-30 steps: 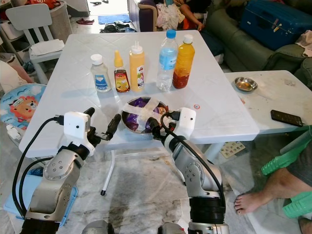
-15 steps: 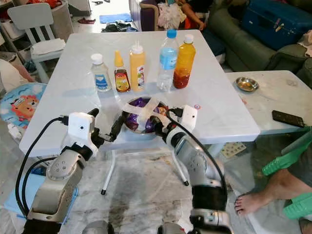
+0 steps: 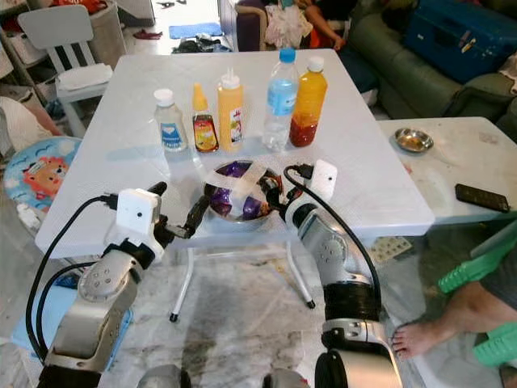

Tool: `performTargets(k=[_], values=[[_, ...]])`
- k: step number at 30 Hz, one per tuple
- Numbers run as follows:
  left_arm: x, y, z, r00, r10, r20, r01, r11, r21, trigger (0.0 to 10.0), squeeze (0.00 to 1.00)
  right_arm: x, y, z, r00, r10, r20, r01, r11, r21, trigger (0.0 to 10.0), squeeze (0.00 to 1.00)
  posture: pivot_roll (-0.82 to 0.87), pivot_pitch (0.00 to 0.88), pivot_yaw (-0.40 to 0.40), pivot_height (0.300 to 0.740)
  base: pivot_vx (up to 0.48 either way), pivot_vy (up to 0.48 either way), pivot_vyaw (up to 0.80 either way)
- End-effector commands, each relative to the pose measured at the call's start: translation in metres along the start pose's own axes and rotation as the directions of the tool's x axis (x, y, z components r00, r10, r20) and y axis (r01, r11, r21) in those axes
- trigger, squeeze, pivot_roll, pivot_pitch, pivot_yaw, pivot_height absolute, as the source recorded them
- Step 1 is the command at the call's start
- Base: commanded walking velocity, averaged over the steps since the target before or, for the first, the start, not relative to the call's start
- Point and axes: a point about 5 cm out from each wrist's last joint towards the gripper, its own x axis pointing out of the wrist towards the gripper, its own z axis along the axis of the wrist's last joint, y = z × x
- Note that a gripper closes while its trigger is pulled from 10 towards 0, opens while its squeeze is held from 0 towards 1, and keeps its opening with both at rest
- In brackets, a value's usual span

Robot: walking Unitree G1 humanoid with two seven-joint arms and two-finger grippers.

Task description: Restocking fridge

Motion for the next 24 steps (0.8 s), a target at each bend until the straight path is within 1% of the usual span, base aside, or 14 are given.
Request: performTargets(k=[1, 7, 9, 14, 15, 17, 18, 21, 24], values=[[-0.001, 0.000, 0.004, 1.000, -0.003, 0.006, 0.003, 1.000, 0.012, 10.0, 0.00, 0.004, 0.002, 0.009, 0.999, 0.009, 0.033, -0.008, 1.000, -0.022, 10.0, 0.00, 0.06, 0.000, 0.011, 0.740, 0.000, 0.000, 0.00], [-0.002, 0.001, 0.004, 1.000, 0.006, 0.003, -0.006, 1.000, 0.024, 10.0, 0.00, 0.010, -0.004, 0.022, 0.997, -0.003, 0.083, 0.006, 1.000, -0.028, 10.0, 0.00, 0.07, 0.000, 0.013, 0.740, 0.000, 0.000, 0.00], [-0.002, 0.001, 0.005, 1.000, 0.007, 0.005, -0.007, 1.000, 0.026, 10.0, 0.00, 0.010, -0.004, 0.023, 0.996, -0.003, 0.087, 0.006, 0.999, -0.033, 10.0, 0.00, 0.07, 0.000, 0.014, 0.740, 0.000, 0.000, 0.00], [-0.002, 0.001, 0.005, 1.000, 0.007, 0.005, -0.007, 1.000, 0.028, 10.0, 0.00, 0.007, -0.001, 0.023, 0.995, 0.006, 0.100, 0.002, 0.997, -0.080, 10.0, 0.00, 0.07, 0.000, 0.012, 0.740, 0.000, 0.000, 0.00], [-0.002, 0.001, 0.005, 1.000, 0.007, 0.005, -0.007, 1.000, 0.029, 10.0, 0.00, 0.004, 0.001, 0.022, 0.993, 0.009, 0.119, 0.007, 0.991, -0.131, 10.0, 0.00, 0.07, 0.000, 0.011, 0.740, 0.000, 0.000, 0.00], [-0.002, 0.001, 0.005, 1.000, 0.006, 0.007, -0.006, 1.000, 0.028, 10.0, 0.00, 0.001, 0.003, 0.024, 0.989, 0.012, 0.147, 0.015, 0.983, -0.182, 10.0, 0.00, 0.07, 0.000, 0.011, 0.740, 0.000, 0.000, 0.00], [-0.001, 0.000, 0.005, 1.000, 0.005, 0.008, -0.005, 1.000, 0.027, 10.0, 0.00, -0.003, 0.004, 0.027, 0.983, 0.013, 0.184, 0.031, 0.972, -0.234, 10.0, 0.00, 0.06, 0.000, 0.010, 0.740, 0.000, 0.000, 0.00], [0.000, 0.000, 0.005, 1.000, 0.004, 0.009, -0.004, 1.000, 0.026, 10.0, 0.00, -0.004, 0.004, 0.029, 0.978, 0.015, 0.207, 0.040, 0.965, -0.258, 10.0, 0.00, 0.06, 0.000, 0.010, 0.740, 0.000, 0.000, 0.00], [0.001, -0.001, 0.005, 1.000, 0.002, 0.012, -0.002, 1.000, 0.024, 10.0, 0.00, -0.009, 0.008, 0.035, 0.966, 0.039, 0.256, 0.043, 0.951, -0.306, 10.0, 0.00, 0.06, 0.000, 0.007, 0.740, 0.000, 0.000, 0.00]])
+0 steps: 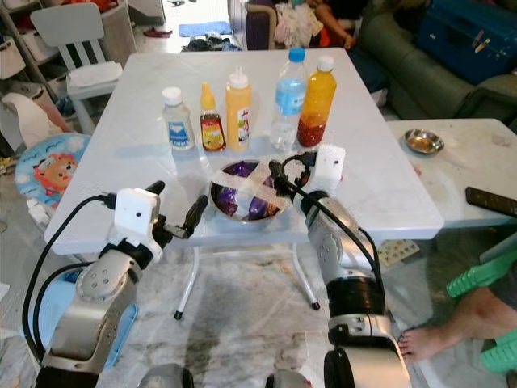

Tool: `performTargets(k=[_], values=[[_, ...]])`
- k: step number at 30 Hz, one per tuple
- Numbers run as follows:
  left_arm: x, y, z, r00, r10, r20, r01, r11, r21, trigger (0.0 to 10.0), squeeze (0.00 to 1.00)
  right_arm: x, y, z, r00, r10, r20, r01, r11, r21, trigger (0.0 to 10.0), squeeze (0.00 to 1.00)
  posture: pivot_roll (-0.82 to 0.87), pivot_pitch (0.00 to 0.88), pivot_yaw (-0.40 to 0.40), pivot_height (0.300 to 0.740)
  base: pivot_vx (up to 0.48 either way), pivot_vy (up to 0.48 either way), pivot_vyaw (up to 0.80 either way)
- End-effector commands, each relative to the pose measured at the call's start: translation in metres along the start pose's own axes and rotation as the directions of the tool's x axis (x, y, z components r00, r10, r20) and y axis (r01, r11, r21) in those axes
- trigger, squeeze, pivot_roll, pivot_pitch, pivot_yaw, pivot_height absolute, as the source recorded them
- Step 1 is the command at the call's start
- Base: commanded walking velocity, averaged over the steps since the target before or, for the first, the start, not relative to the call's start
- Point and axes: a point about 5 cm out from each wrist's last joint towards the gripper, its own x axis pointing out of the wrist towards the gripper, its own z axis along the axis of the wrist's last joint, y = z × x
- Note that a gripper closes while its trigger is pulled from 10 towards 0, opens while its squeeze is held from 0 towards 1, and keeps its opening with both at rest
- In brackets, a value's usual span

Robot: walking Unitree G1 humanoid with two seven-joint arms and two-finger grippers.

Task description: Restocking fridge

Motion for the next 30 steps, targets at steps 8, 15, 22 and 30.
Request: performTargets(k=[8, 15, 22, 30], values=[[0.002, 0.000, 0.004, 1.000, 0.015, 0.019, -0.015, 1.000, 0.006, 10.0, 0.00, -0.005, 0.018, 0.013, 0.990, 0.118, 0.071, -0.114, 0.992, -0.055, 10.0, 0.00, 0.06, 0.000, 0.001, 0.740, 0.000, 0.000, 0.00], [0.001, 0.000, 0.004, 1.000, 0.023, 0.015, -0.023, 1.000, 0.010, 10.0, 0.00, 0.000, 0.056, 0.001, 0.959, 0.284, -0.002, -0.284, 0.958, 0.034, 10.0, 0.00, 0.07, 0.000, -0.004, 0.740, 0.000, 0.000, 0.00], [-0.001, 0.001, 0.004, 0.999, 0.029, 0.014, -0.029, 0.999, 0.013, 10.0, 0.00, -0.003, 0.075, -0.015, 0.923, 0.379, -0.069, -0.372, 0.923, 0.096, 10.0, 0.00, 0.07, 0.000, -0.005, 0.740, 0.000, 0.000, 0.00], [-0.001, 0.000, 0.003, 1.000, 0.021, 0.010, -0.021, 1.000, 0.014, 10.0, 0.00, -0.014, 0.064, -0.029, 0.907, 0.393, -0.152, -0.352, 0.905, 0.237, 10.0, 0.00, 0.07, 0.000, 0.001, 0.740, 0.000, 0.000, 0.00]])
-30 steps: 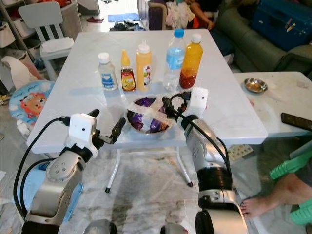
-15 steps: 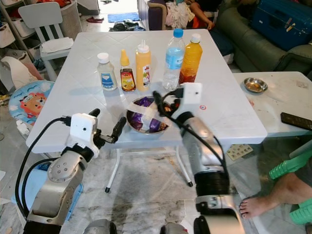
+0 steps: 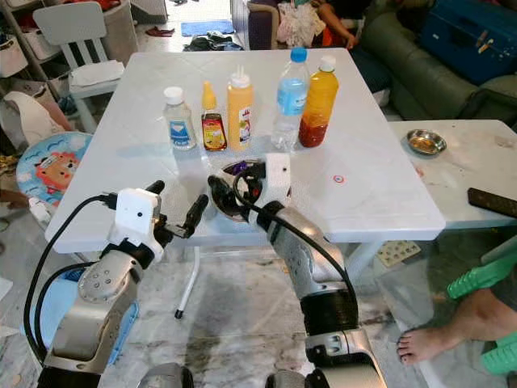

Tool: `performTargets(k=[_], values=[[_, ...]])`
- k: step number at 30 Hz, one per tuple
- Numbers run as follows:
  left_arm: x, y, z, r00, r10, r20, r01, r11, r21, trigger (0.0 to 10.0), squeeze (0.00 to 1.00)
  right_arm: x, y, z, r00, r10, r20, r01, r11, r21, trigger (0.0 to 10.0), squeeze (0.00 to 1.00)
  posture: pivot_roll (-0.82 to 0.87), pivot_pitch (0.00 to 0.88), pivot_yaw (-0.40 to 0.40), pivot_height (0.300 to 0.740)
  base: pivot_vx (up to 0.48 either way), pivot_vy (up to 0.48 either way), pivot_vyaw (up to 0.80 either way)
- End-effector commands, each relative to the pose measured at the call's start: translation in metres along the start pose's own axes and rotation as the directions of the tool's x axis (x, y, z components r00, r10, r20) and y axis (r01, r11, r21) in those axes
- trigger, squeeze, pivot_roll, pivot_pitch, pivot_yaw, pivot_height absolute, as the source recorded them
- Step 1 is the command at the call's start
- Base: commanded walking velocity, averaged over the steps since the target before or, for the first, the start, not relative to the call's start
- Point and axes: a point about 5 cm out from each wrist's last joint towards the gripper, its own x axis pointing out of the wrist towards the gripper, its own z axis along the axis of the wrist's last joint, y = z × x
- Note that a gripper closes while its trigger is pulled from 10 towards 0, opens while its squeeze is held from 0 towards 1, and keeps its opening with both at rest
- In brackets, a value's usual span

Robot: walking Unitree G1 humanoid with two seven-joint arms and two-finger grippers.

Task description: Restocking fridge

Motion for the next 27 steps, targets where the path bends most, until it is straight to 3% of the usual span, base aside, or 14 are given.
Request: performTargets(k=[1, 16, 27], values=[[-0.001, 0.001, 0.003, 1.000, 0.002, 0.009, -0.002, 1.000, 0.011, 10.0, 0.00, -0.007, -0.003, 0.002, 1.000, 0.007, 0.002, -0.007, 0.999, 0.033, 10.0, 0.00, 0.06, 0.000, 0.001, 0.740, 0.000, 0.000, 0.00], [0.000, -0.001, 0.004, 1.000, -0.007, 0.011, 0.006, 1.000, 0.013, 10.0, 0.00, -0.021, -0.008, -0.011, 0.998, -0.023, -0.059, 0.028, 0.997, 0.071, 10.0, 0.00, 0.06, 0.000, 0.001, 0.740, 0.000, 0.000, 0.00], [0.001, -0.001, 0.004, 1.000, -0.019, 0.010, 0.018, 1.000, 0.019, 10.0, 0.00, -0.033, -0.034, -0.007, 0.987, -0.151, -0.052, 0.154, 0.986, 0.060, 10.0, 0.00, 0.06, 0.000, 0.009, 0.740, 0.000, 0.000, 0.00]])
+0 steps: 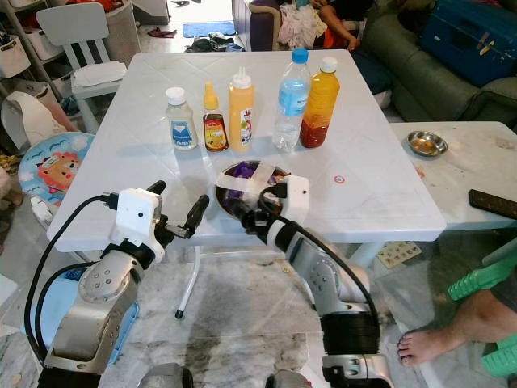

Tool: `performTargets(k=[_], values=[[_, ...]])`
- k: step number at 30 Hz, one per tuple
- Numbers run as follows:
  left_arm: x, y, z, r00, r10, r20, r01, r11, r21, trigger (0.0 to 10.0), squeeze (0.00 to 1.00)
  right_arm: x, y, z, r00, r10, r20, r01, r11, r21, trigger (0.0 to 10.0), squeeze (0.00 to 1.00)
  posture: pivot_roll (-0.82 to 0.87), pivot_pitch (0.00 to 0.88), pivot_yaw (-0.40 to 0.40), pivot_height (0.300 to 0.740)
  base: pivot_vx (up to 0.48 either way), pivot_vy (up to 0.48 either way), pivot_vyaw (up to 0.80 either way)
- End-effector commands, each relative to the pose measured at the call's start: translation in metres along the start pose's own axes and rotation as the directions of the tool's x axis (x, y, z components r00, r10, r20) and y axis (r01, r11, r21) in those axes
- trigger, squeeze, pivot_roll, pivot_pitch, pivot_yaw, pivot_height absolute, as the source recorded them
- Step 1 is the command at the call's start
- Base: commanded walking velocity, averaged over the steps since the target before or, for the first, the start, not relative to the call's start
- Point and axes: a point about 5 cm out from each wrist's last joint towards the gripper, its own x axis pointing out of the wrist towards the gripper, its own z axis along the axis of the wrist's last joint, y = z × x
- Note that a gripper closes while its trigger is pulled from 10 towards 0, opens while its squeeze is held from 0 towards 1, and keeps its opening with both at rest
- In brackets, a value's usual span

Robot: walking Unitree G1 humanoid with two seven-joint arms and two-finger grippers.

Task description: Restocking fridge

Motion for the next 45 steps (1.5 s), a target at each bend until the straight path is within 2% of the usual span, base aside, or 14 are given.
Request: performTargets(k=[1, 8, 14, 17, 22, 28, 30, 34, 41, 45], values=[[0.000, -0.001, 0.004, 1.000, -0.014, 0.010, 0.014, 1.000, 0.019, 10.0, 0.00, -0.002, -0.010, 0.008, 0.998, -0.057, 0.023, 0.058, 0.998, -0.016, 10.0, 0.00, 0.06, 0.000, 0.009, 0.740, 0.000, 0.000, 0.00], [0.000, 0.000, 0.004, 1.000, -0.014, 0.006, 0.014, 1.000, 0.025, 10.0, 0.00, -0.005, -0.025, 0.023, 0.992, -0.111, 0.061, 0.114, 0.992, -0.047, 10.0, 0.00, 0.07, 0.000, 0.012, 0.740, 0.000, 0.000, 0.00], [0.000, 0.001, 0.003, 1.000, -0.017, 0.003, 0.017, 0.999, 0.031, 10.0, 0.00, -0.010, -0.040, 0.034, 0.980, -0.171, 0.098, 0.183, 0.976, -0.119, 10.0, 0.00, 0.07, 0.000, 0.019, 0.740, 0.000, 0.000, 0.00], [0.001, 0.001, 0.004, 1.000, -0.015, 0.006, 0.015, 0.999, 0.033, 10.0, 0.00, -0.009, -0.040, 0.040, 0.975, -0.175, 0.136, 0.196, 0.967, -0.161, 10.0, 0.00, 0.07, 0.000, 0.021, 0.740, 0.000, 0.000, 0.00], [0.002, 0.003, 0.006, 1.000, -0.011, 0.014, 0.011, 1.000, 0.028, 10.0, 0.00, -0.008, -0.027, 0.048, 0.952, -0.193, 0.236, 0.247, 0.942, -0.228, 10.0, 0.00, 0.06, 0.000, 0.015, 0.740, 0.000, 0.000, 0.00], [0.003, 0.003, 0.007, 1.000, -0.023, 0.018, 0.023, 1.000, 0.000, 10.0, 0.00, -0.012, -0.022, 0.046, 0.905, -0.283, 0.319, 0.354, 0.915, -0.194, 10.0, 0.00, 0.06, 0.000, 0.006, 0.740, 0.000, 0.000, 0.00], [0.003, 0.003, 0.007, 1.000, -0.026, 0.013, 0.026, 1.000, -0.017, 10.0, 0.00, -0.017, -0.022, 0.045, 0.864, -0.337, 0.373, 0.416, 0.896, -0.154, 10.0, 0.00, 0.05, 0.000, 0.000, 0.740, 0.000, 0.000, 0.00], [0.004, 0.005, 0.005, 1.000, -0.016, 0.005, 0.016, 0.999, -0.036, 10.0, 0.00, -0.022, -0.024, 0.045, 0.831, -0.384, 0.403, 0.470, 0.871, -0.140, 10.0, 0.00, 0.05, 0.000, -0.005, 0.740, 0.000, 0.000, 0.00], [0.006, 0.003, 0.004, 1.000, -0.015, 0.006, 0.015, 0.998, -0.060, 10.0, 0.00, -0.027, -0.026, 0.049, 0.795, -0.428, 0.430, 0.521, 0.845, -0.123, 10.0, 0.00, 0.03, 0.000, -0.011, 0.740, 0.000, 0.000, -0.68], [0.006, -0.001, 0.004, 0.999, -0.030, 0.010, 0.031, 0.998, -0.061, 10.0, 0.00, -0.028, -0.026, 0.048, 0.780, -0.463, 0.420, 0.540, 0.838, -0.078, 10.0, 0.00, 0.03, 0.000, -0.013, 0.740, 0.000, 0.000, -0.79]])
